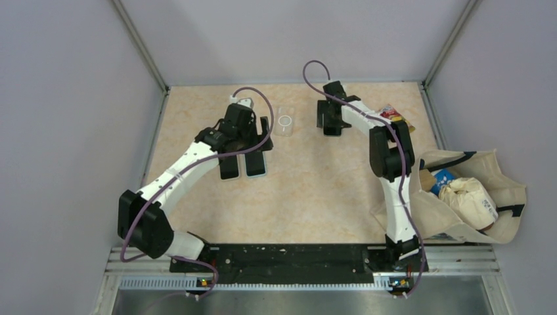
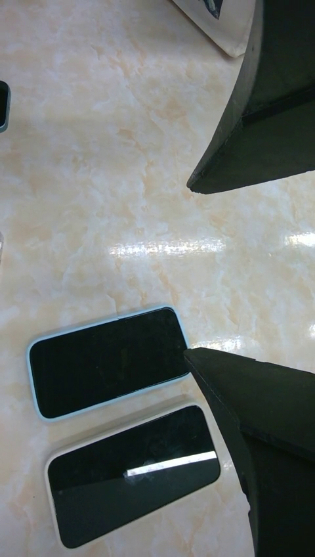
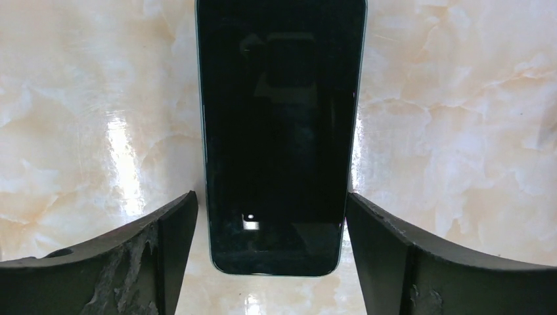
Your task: Put the phone into the phone case
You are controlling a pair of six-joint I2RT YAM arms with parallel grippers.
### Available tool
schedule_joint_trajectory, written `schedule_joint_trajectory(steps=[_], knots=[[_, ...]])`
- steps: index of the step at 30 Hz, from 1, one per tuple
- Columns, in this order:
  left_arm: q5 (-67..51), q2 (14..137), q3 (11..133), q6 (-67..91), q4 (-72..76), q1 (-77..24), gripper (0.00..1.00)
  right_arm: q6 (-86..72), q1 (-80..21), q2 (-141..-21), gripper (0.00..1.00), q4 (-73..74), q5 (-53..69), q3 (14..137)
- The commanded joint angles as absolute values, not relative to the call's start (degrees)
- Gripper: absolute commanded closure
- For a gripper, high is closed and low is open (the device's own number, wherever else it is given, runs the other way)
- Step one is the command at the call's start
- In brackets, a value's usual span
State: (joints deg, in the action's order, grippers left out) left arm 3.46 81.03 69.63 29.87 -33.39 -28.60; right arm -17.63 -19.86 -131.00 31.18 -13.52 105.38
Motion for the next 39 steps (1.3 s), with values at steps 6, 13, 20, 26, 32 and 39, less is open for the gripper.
schedule_joint_trajectory(steps=[6,13,20,26,32,39], knots=[[9.5,91.9,76.5,31.9,-29.0,-27.7,0.20,-19.5,-18.2,-129.7,0.48,32.7,-7.0,99.2],[11.1,109.2,91.1,29.7,-25.3,-25.4,0.34,-22.1,-18.1,-119.9,0.64,29.2,-4.4,84.4],[10.4,125.2,105.9,27.0,-24.8,-23.0,0.41,-24.7,-18.2,-106.6,0.65,26.1,-1.4,69.4],[6.7,134.6,113.8,27.0,-24.8,-22.1,0.45,-24.6,-18.6,-96.2,0.65,25.6,-0.3,61.2],[4.3,136.9,114.1,29.5,-25.3,-22.2,0.55,-24.5,-18.7,-91.7,0.66,26.0,1.4,59.1],[8.2,138.6,114.4,32.5,-33.4,-24.5,0.72,-24.5,-18.7,-91.0,0.66,26.0,1.9,59.6]])
